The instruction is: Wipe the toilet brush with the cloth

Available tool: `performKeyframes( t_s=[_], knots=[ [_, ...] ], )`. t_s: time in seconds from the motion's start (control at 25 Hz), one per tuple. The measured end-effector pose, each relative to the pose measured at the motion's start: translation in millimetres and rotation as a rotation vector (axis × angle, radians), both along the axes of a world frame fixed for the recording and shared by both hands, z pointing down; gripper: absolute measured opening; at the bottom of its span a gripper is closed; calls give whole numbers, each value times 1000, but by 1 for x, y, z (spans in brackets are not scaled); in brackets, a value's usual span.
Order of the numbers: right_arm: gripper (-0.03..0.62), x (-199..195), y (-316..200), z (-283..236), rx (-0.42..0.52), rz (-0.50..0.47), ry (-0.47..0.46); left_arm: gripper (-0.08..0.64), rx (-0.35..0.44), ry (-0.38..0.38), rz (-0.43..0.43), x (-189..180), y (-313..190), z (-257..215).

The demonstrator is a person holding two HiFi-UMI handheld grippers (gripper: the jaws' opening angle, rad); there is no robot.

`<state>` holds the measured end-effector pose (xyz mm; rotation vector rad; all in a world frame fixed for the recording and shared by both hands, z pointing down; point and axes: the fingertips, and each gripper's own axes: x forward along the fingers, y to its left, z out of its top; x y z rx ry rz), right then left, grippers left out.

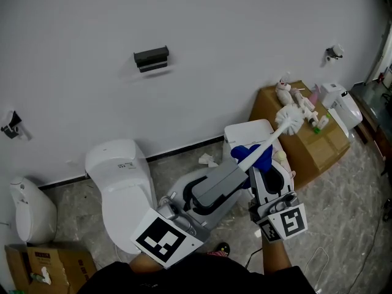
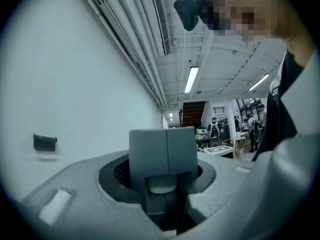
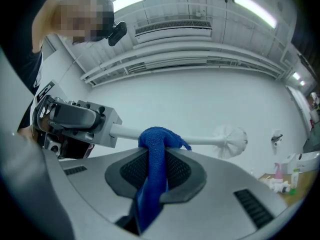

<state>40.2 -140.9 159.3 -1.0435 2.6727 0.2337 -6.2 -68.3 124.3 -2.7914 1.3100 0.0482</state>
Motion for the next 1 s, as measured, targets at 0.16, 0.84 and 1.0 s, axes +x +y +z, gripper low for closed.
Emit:
performKeyframes(
  t_s=[0.16,0.84,1.0],
  knots=[
    [69,4,-12,-1,-16,14,0,183,-5,-5,1,-2,-4,-2],
    [69,21,-35,2,-26,66,-6,183,10,-15,-8,-3,5,1],
    [69,30,-42,1,-29,93,-14,181,17,-17,-2,-3,10,1]
  ],
)
